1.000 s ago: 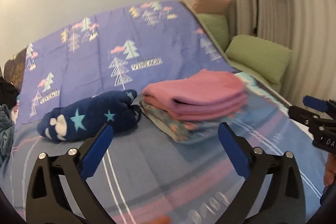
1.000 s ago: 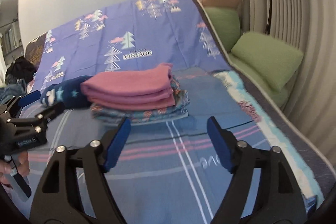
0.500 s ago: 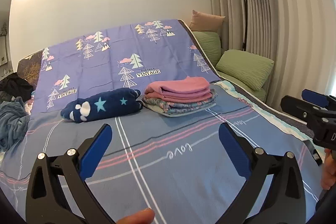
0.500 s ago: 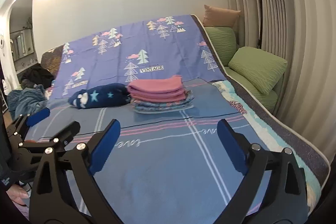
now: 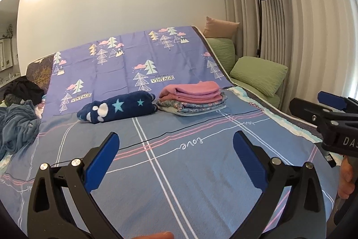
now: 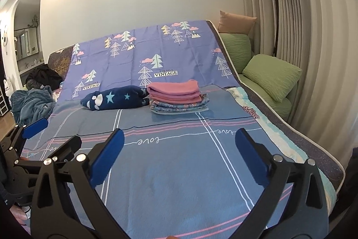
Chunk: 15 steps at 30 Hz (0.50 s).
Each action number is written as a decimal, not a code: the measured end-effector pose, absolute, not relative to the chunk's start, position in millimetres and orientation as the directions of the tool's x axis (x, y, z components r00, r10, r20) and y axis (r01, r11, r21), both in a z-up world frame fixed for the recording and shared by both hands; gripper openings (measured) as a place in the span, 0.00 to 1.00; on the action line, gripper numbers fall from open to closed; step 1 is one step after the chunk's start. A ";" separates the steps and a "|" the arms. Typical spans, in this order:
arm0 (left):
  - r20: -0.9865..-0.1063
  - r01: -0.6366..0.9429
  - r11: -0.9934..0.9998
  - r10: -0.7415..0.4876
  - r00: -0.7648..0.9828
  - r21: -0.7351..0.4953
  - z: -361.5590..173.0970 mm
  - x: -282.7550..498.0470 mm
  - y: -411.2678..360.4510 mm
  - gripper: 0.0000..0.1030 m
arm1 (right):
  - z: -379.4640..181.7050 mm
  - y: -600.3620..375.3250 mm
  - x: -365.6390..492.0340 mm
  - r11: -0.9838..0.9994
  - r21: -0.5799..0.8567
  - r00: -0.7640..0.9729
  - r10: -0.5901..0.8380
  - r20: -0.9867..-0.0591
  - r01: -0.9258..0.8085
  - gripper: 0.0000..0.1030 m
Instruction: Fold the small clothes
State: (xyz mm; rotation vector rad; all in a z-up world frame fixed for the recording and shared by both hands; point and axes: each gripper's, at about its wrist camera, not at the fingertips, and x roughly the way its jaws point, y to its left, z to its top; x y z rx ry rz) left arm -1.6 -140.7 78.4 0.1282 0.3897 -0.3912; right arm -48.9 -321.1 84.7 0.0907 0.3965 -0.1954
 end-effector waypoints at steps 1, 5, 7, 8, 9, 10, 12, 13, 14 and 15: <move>-0.397 0.394 0.918 -0.346 0.850 0.043 78.2 -3.6 -139.4 0.99 | 84.4 -320.0 -51.0 0.977 0.049 0.904 -0.170 -0.393 0.205 0.98; -0.407 0.385 0.922 -0.341 0.848 0.031 77.3 -8.2 -134.5 0.99 | 83.6 -316.9 -56.4 0.979 0.046 0.903 -0.166 -0.397 0.200 0.98; -0.406 0.372 0.928 -0.326 0.854 0.036 76.7 -10.4 -132.3 0.99 | 82.8 -316.1 -59.5 0.978 0.041 0.902 -0.172 -0.397 0.205 0.98; -0.405 0.366 0.930 -0.320 0.856 0.038 76.5 -11.6 -131.4 0.99 | 82.3 -316.0 -61.2 0.977 0.040 0.900 -0.177 -0.397 0.210 0.98; -0.405 0.363 0.931 -0.317 0.858 0.039 76.3 -12.2 -130.6 0.99 | 81.7 -316.0 -62.0 0.976 0.041 0.899 -0.179 -0.399 0.213 0.98; -0.407 0.359 0.933 -0.314 0.858 0.038 76.1 -13.0 -129.5 0.99 | 81.2 -315.9 -62.3 0.976 0.042 0.898 -0.179 -0.402 0.213 0.98; -0.411 0.355 0.934 -0.311 0.857 0.033 75.7 -13.4 -128.0 0.99 | 79.6 -315.5 -63.1 0.976 0.043 0.894 -0.178 -0.411 0.214 0.98; -0.415 0.354 0.935 -0.311 0.855 0.030 75.3 -13.8 -127.0 0.99 | 79.0 -315.3 -64.0 0.976 0.042 0.892 -0.179 -0.415 0.215 0.98; -0.418 0.354 0.935 -0.310 0.854 0.030 74.8 -14.1 -127.0 0.99 | 78.5 -315.0 -64.7 0.976 0.040 0.891 -0.180 -0.416 0.216 0.98; -0.420 0.354 0.935 -0.309 0.853 0.031 74.6 -14.3 -127.0 0.99 | 78.2 -314.6 -65.7 0.975 0.037 0.890 -0.182 -0.418 0.217 0.98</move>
